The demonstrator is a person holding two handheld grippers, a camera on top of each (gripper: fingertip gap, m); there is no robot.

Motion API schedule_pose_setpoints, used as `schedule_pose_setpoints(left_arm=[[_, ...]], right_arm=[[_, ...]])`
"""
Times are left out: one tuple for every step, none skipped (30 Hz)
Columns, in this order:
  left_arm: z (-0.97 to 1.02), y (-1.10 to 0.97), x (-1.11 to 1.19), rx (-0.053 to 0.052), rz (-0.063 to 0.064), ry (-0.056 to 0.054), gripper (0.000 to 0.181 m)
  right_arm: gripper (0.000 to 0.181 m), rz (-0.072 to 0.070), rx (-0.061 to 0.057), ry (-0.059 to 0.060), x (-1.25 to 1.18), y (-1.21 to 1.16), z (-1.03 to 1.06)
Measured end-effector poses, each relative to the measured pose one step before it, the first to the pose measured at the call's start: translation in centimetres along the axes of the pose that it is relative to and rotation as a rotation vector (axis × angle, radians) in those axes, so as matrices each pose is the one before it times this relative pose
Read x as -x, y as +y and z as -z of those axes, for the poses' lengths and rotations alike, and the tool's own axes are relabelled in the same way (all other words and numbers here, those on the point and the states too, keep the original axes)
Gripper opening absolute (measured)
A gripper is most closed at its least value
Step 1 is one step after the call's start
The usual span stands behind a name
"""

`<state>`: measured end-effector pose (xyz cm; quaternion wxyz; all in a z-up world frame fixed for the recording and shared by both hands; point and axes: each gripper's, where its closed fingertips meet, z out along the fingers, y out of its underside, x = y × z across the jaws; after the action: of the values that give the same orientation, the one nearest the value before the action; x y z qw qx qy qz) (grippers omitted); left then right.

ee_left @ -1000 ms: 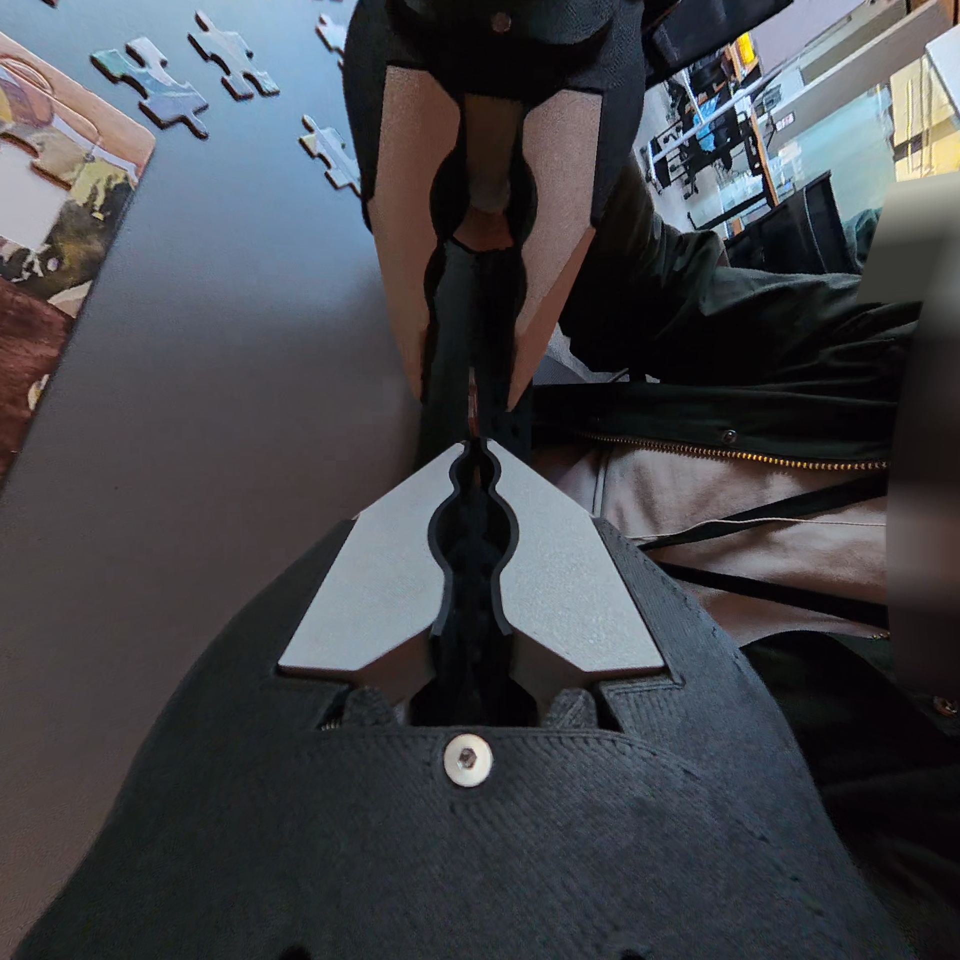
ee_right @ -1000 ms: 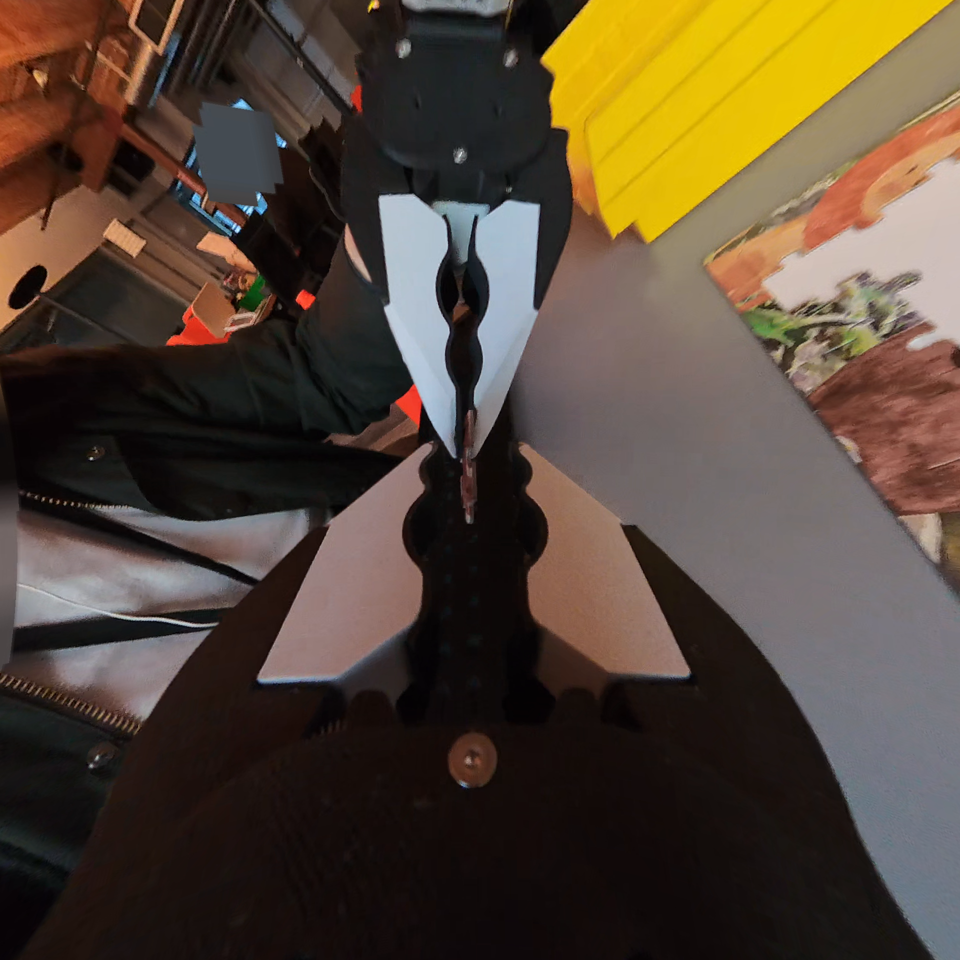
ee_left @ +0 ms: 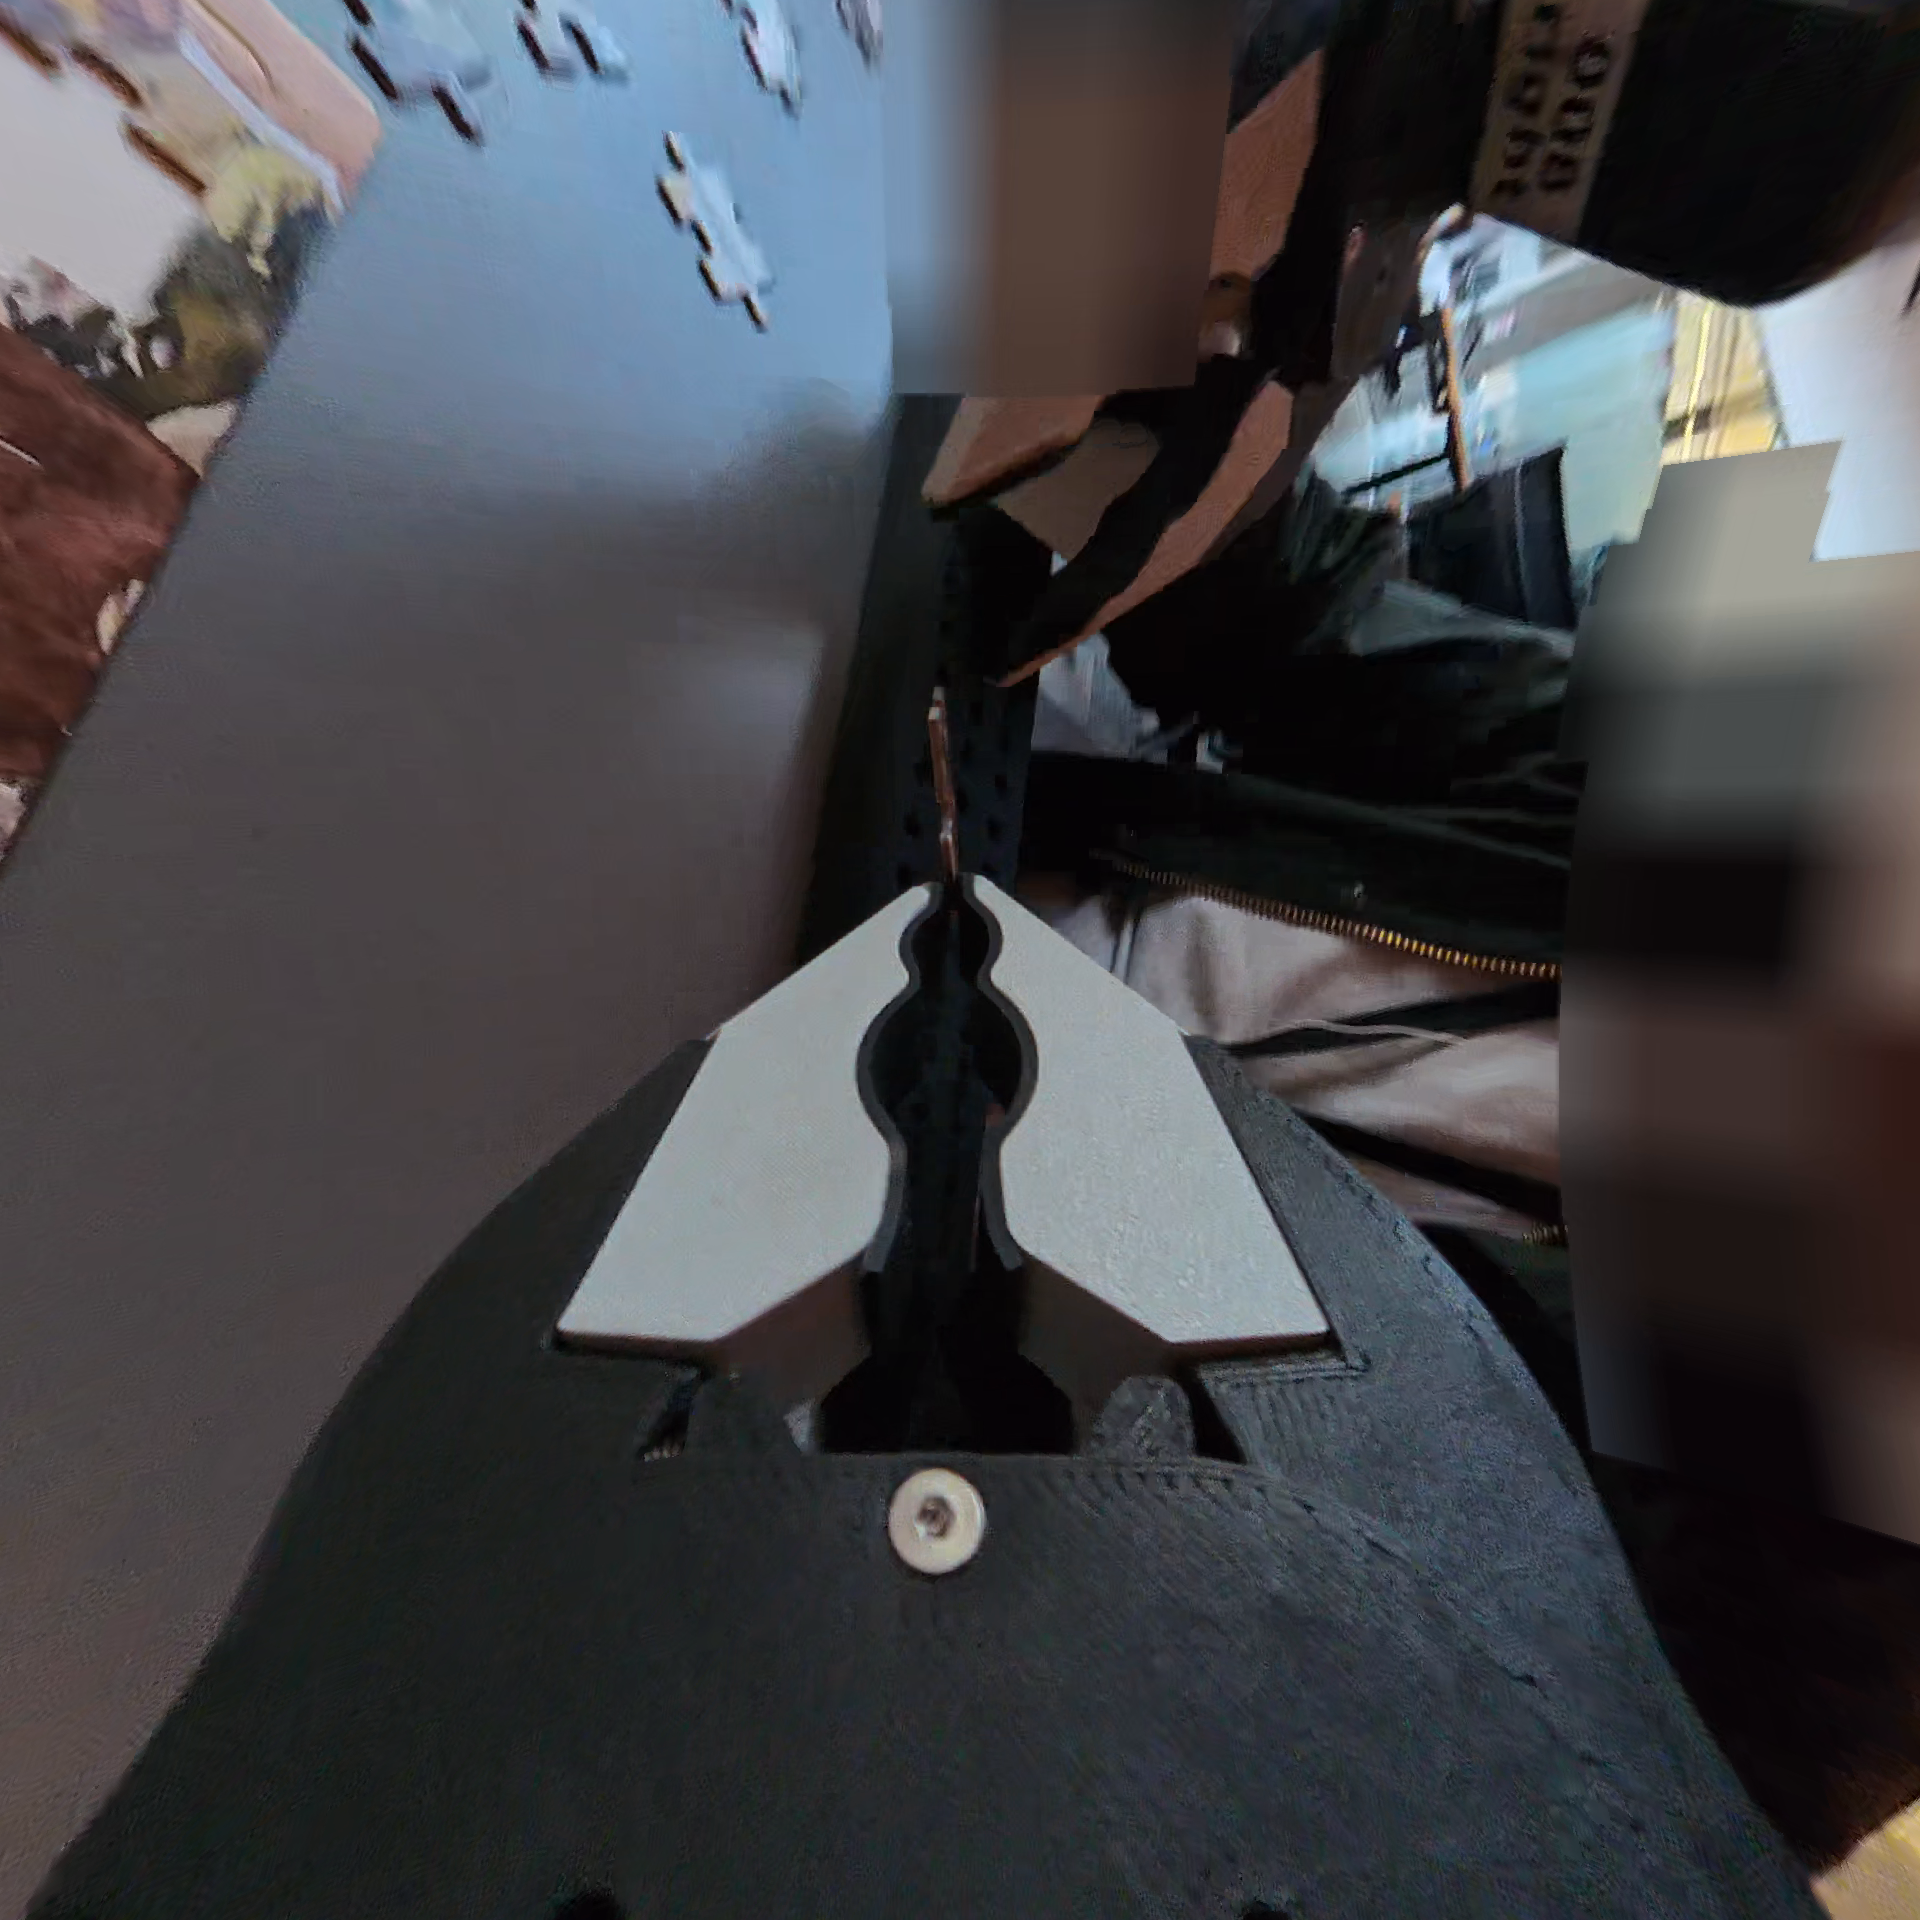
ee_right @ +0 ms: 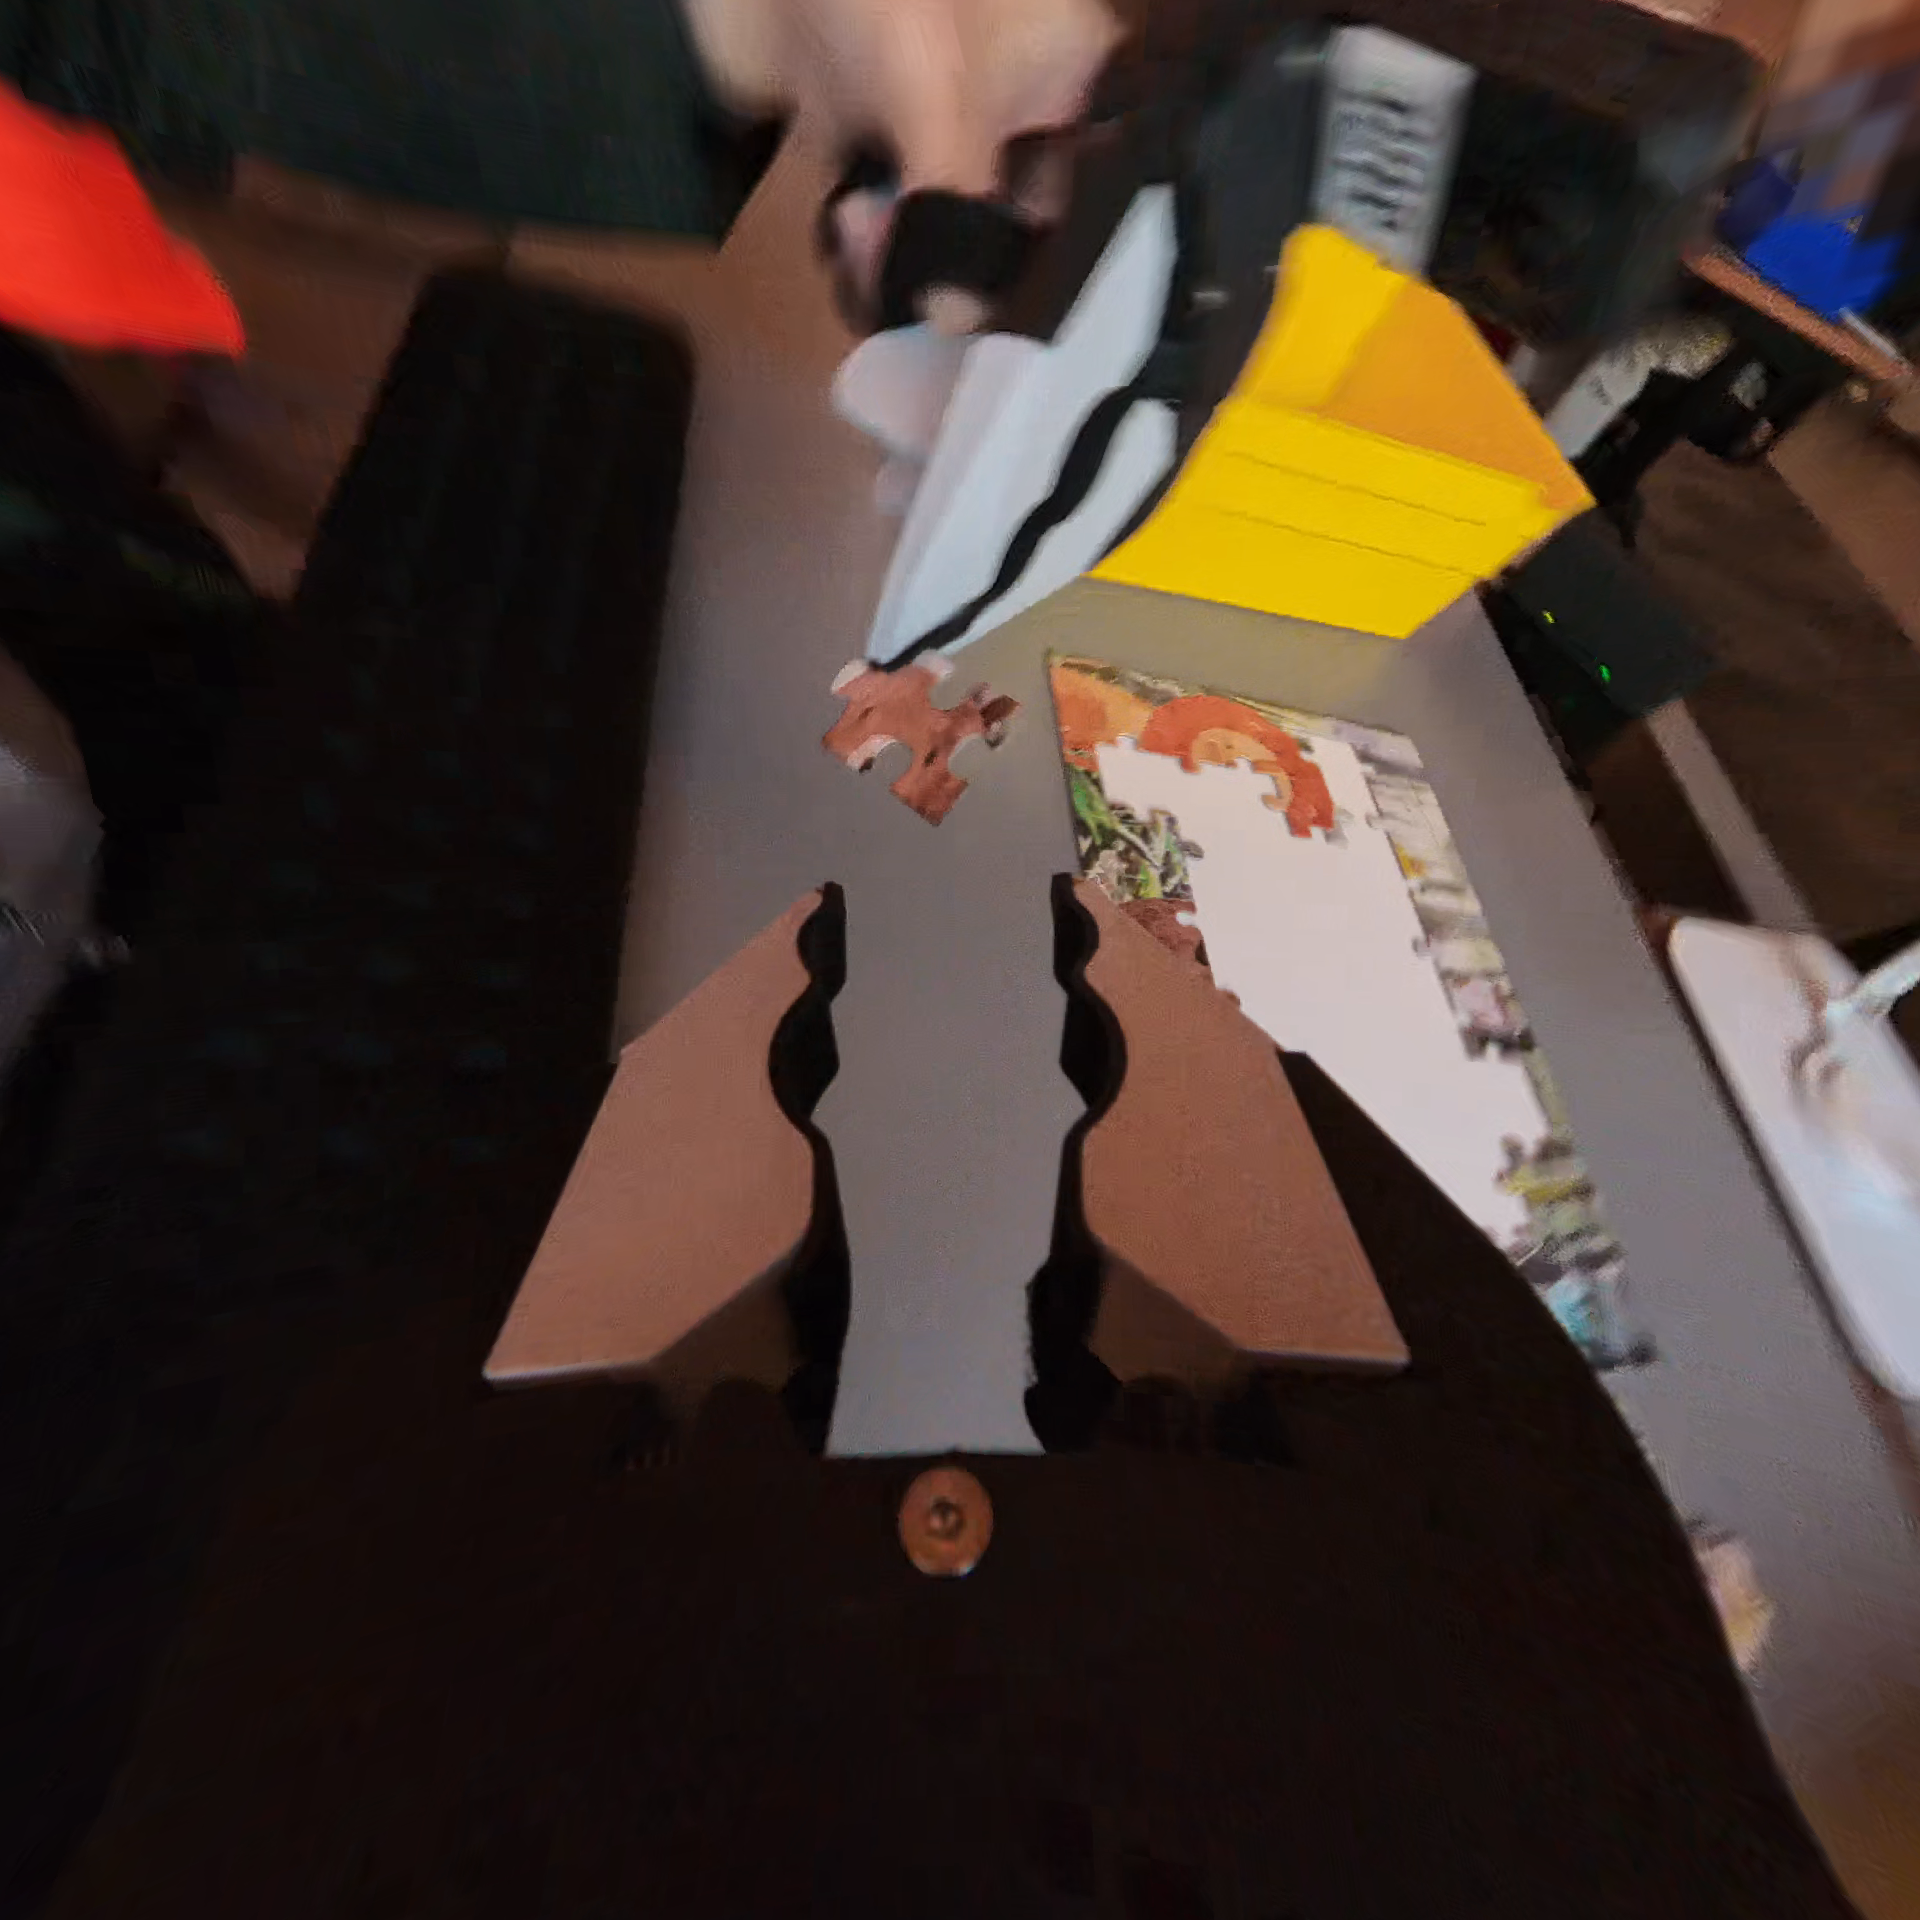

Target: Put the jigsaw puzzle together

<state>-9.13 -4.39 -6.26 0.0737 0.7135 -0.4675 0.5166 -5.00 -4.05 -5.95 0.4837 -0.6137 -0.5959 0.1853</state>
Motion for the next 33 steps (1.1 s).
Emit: schedule_pose_setpoints(left_arm=[[-0.247,0.771,0.130,0.0694,-0.0023,-0.0129,0.000],[-0.281,0.605,0.310,0.0571,-0.0035,-0.0247,0.000],[-0.308,0.508,0.277,0.0500,-0.0054,-0.0238,0.000],[-0.305,0.350,0.093,0.0377,-0.0091,-0.0138,0.000],[-0.313,0.254,-0.080,0.0300,-0.0080,-0.0027,0.000],[-0.288,0.168,-0.158,0.0228,-0.0063,0.0024,0.000],[-0.260,0.105,-0.021,0.0176,-0.0040,-0.0035,0.000],[-0.226,0.076,0.081,0.0147,-0.0033,-0.0078,0.000],[-0.199,0.041,0.043,0.0118,-0.0043,-0.0022,0.000],[-0.172,-0.049,0.000,0.0036,-0.0038,0.0030,0.000],[-0.135,-0.110,0.029,-0.0007,-0.0001,0.0050,0.000],[-0.114,-0.085,0.013,-0.0012,0.0003,0.0086,0.000],[-0.106,-0.049,0.015,-0.0003,-0.0017,0.0081,0.000],[-0.106,-0.034,0.072,-0.0001,-0.0023,0.0040,0.000],[-0.104,-0.085,0.015,-0.0024,0.0007,0.0090,0.000],[-0.106,-0.163,-0.029,-0.0057,0.0023,0.0131,0.000],[-0.061,-0.300,0.054,-0.0138,0.0022,0.0076,0.000],[0.020,-0.401,0.159,-0.0225,0.0042,0.0013,0.000],[0.129,-0.480,0.293,-0.0300,0.0052,-0.0076,0.011],[0.225,-0.492,0.360,-0.0380,-0.0004,-0.0129,0.023],[0.310,-0.435,0.329,-0.0427,-0.0048,-0.0124,0.027],[0.372,-0.301,0.276,-0.0431,-0.0075,-0.0098,0.028],[0.363,-0.217,0.272,-0.0445,-0.0063,-0.0101,0.027],[0.372,-0.256,0.452,-0.0506,-0.0002,-0.0202,0.025],[0.384,-0.271,0.734,-0.0512,0.0097,-0.0367,0.023],[0.310,-0.174,0.877,-0.0383,0.0135,-0.0447,0.019],[0.199,-0.156,0.688,-0.0266,0.0043,-0.0358,0.017],[0.093,-0.293,0.316,-0.0253,-0.0040,-0.0173,0.016],[0.023,-0.473,-0.023,-0.0272,-0.0038,0.0015,0.015],[-0.045,-0.541,-0.186,-0.0235,0.0023,0.0107,0.015],[-0.135,-0.452,-0.243,-0.0126,0.0060,0.0136,0.014],[-0.200,-0.352,-0.226,-0.0048,0.0037,0.0109,0.014],[-0.235,-0.334,-0.148,-0.0042,-0.0017,0.0048,0.013]], right_arm=[[0.044,0.0890,0.0366,-0.0050,0.726,0.000,-0.788],[0.050,0.0711,0.0278,-0.0069,0.638,-0.050,-0.775],[0.052,0.0586,0.0346,-0.0027,0.456,0.143,-0.696],[0.053,0.0532,0.0323,-0.0010,0.365,0.154,-0.592],[0.053,0.0452,0.0298,-0.0137,0.529,0.163,-0.521],[0.053,0.0339,0.0291,-0.0090,0.392,0.133,-0.471],[0.052,0.0279,0.0187,-0.0017,0.280,0.001,-0.389],[0.051,0.0263,0.0114,0.0095,0.101,-0.101,-0.281],[0.045,0.0253,0.0097,0.0271,-0.185,-0.075,-0.125],[0.041,0.0178,0.0027,0.0200,-0.100,-0.139,-0.008],[0.040,0.0041,-0.0057,0.0123,-0.006,-0.227,0.079],[0.038,-0.0005,-0.0042,-0.0007,0.202,-0.155,0.107],[0.035,-0.0006,-0.0005,-0.0013,0.238,-0.053,0.119],[0.034,0.0019,0.0029,0.0087,0.074,0.024,0.141],[0.034,0.0010,0.0041,0.0060,0.088,0.075,0.128],[0.034,-0.0077,0.0107,0.0027,0.092,0.211,0.106],[0.034,-0.0130,0.0174,0.0065,-0.003,0.351,0.135],[0.034,-0.0160,0.0225,0.0101,-0.065,0.544,0.246],[0.034,-0.0256,0.0306,0.0164,-0.153,0.861,0.448],[0.034,-0.0370,0.0423,0.0232,-0.338,1.347,0.736],[0.034,-0.0458,0.0584,0.0300,-0.609,2.041,1.110],[0.034,-0.0542,0.0785,0.0458,-1.174,2.994,1.485],[0.034,-0.0701,0.0962,0.0618,-1.925,4.066,1.751],[0.034,-0.1004,0.1058,0.0482,-2.312,4.964,1.678],[0.034,-0.1416,0.0947,0.0310,-2.651,5.273,1.301],[0.034,-0.1660,0.0532,0.0039,-2.821,4.678,0.790],[0.034,-0.1714,0.0199,-0.0247,-2.772,3.677,0.400],[0.034,-0.1523,0.0129,-0.0100,-3.053,2.764,0.246],[0.033,-0.1140,0.0157,-0.0044,-2.795,2.073,0.063],[0.034,-0.0779,0.0318,-0.0223,-1.957,1.677,-0.140],[0.034,-0.0487,0.0265,-0.0084,-1.568,1.081,-0.266],[0.034,-0.0263,0.0088,0.0051,-1.265,0.509,-0.362],[0.034,-0.0132,0.0140,-0.0038,-0.780,0.387,-0.529]])
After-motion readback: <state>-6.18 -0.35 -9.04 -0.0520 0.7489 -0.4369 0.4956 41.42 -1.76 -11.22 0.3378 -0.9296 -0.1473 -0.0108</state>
